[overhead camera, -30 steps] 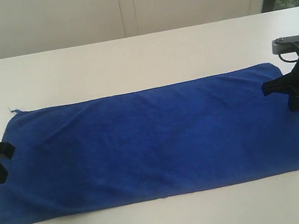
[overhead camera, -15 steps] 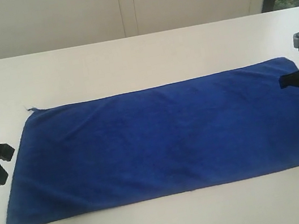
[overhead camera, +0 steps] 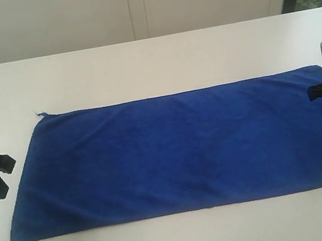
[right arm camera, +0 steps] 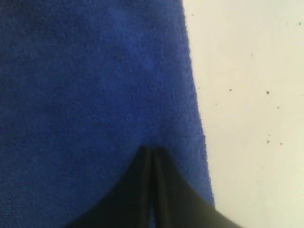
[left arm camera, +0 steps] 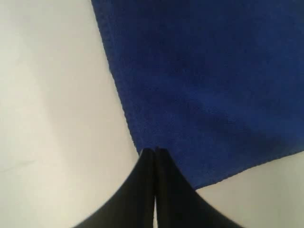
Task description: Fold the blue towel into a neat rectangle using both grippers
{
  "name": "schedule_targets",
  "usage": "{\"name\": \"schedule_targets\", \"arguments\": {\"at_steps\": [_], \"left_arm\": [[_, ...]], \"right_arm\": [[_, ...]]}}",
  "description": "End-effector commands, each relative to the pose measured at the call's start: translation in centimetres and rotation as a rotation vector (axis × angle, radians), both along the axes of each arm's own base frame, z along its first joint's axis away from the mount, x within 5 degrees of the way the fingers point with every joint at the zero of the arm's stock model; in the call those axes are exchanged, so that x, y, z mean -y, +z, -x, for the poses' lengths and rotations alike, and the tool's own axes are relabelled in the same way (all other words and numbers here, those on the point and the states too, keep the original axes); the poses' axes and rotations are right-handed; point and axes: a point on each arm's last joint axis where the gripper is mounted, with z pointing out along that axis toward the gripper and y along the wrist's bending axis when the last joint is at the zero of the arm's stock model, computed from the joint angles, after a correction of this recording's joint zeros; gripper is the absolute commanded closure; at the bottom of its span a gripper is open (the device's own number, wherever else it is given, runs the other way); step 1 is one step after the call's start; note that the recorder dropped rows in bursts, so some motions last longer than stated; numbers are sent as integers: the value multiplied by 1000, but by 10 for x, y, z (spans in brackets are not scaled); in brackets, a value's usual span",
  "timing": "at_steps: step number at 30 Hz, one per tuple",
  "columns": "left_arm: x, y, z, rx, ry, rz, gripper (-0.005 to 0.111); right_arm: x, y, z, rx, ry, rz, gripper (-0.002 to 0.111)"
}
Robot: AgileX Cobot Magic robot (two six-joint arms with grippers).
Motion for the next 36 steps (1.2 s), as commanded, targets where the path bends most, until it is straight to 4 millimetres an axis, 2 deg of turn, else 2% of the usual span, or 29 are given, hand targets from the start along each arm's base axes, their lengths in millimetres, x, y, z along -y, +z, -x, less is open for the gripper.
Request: {"name": "schedule_targets", "arguments": {"at_steps": [1, 6, 8, 12, 18, 24, 27, 31, 33, 36], "left_arm": [[0, 2, 1, -6, 2, 13, 107], [1, 5, 1, 1, 18, 27, 107], [1, 12, 3, 18, 55, 35, 107], [1, 30, 18, 73, 97, 41, 107], [-4, 51, 65, 208, 175, 28, 107], [-5, 51, 112, 301, 184, 36, 107], [-5, 49, 133, 350, 188, 42, 107], [-5, 55, 155, 445, 182, 51, 107], [-5, 57, 157, 468, 180, 52, 107], [-5, 57, 157, 471, 181, 52, 107]], "right_arm": [[4, -15, 16, -147, -23, -7, 108], [1, 23, 16, -33, -48, -25, 108], [-1, 41, 19, 1, -13, -26, 108], [3, 56, 24, 25, 23, -37, 108], [27, 57, 29, 58, 47, -104, 108], [38, 58, 22, 157, 63, -64, 106], [38, 51, 19, 155, 72, -65, 97], [38, 25, 13, 119, 54, -100, 68], [37, 16, 11, 112, 60, -108, 63], [38, 9, 10, 107, 58, -109, 62]]}}
